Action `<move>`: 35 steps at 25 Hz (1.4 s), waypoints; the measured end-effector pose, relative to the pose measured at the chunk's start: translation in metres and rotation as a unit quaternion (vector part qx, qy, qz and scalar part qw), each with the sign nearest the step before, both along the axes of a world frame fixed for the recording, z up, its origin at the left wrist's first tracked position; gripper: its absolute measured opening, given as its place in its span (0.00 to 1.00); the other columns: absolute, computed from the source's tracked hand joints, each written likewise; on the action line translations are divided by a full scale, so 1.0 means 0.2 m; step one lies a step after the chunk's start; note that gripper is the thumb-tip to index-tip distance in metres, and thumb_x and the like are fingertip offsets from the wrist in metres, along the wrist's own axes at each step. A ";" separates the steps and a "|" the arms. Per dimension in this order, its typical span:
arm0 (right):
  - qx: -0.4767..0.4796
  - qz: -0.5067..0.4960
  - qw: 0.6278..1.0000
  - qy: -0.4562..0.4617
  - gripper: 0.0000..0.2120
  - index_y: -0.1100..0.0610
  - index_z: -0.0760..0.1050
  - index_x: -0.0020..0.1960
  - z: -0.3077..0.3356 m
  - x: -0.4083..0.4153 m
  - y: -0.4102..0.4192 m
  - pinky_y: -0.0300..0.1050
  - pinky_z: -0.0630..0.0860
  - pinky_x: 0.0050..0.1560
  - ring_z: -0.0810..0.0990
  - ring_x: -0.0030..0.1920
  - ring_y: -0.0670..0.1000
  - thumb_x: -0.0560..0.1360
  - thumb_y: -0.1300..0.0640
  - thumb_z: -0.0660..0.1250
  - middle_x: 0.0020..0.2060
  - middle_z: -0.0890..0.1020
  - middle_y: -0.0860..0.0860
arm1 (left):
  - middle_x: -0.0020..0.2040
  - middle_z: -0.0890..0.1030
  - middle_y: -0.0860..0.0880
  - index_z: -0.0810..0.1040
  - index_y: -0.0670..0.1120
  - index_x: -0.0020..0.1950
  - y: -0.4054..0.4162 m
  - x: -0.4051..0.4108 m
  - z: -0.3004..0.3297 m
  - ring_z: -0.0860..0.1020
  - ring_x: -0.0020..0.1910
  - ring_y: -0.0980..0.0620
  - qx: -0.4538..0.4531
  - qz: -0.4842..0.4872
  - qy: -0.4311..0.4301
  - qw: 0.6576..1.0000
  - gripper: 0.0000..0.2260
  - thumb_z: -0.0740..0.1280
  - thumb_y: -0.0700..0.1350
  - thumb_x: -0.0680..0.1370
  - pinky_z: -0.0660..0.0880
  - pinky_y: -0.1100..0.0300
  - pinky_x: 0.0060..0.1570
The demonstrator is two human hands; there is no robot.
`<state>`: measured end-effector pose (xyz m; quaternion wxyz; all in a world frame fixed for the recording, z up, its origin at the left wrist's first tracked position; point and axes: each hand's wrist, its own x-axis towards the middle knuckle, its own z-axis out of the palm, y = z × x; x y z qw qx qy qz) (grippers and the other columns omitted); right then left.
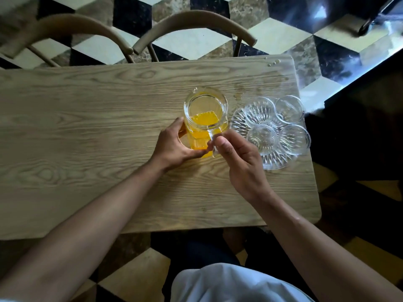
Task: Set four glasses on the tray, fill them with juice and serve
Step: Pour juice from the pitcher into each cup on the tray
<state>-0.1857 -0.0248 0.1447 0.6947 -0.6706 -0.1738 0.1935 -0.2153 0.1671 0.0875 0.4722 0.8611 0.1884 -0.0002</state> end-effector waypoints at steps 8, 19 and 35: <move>0.066 0.052 0.995 0.054 0.14 0.69 0.76 0.44 0.16 -0.01 -0.48 0.42 0.74 0.44 0.77 0.41 0.50 0.83 0.60 0.60 0.39 0.80 0.55 | 0.51 0.87 0.51 0.78 0.47 0.57 -0.61 -0.25 0.16 0.85 0.51 0.57 -0.021 0.130 -0.007 0.991 0.30 0.88 0.50 0.61 0.80 0.65 0.50; -0.007 0.142 0.990 0.014 0.17 0.61 0.73 0.37 0.25 0.20 -1.31 0.54 0.70 0.42 0.75 0.39 0.57 0.81 0.53 0.62 0.32 0.77 0.48 | 0.49 0.87 0.52 0.80 0.47 0.59 -1.67 -0.19 0.21 0.85 0.45 0.62 -0.105 0.255 -0.011 0.961 0.28 0.87 0.47 0.63 0.75 0.75 0.42; -0.117 -0.046 0.990 0.071 0.19 0.52 0.71 0.31 0.09 0.48 -1.46 0.36 0.70 0.35 0.72 0.32 0.45 0.80 0.61 0.64 0.27 0.73 0.46 | 0.54 0.87 0.53 0.77 0.53 0.60 -1.97 0.22 -0.21 0.86 0.51 0.53 -0.252 0.192 0.094 0.944 0.36 0.85 0.59 0.57 0.84 0.47 0.54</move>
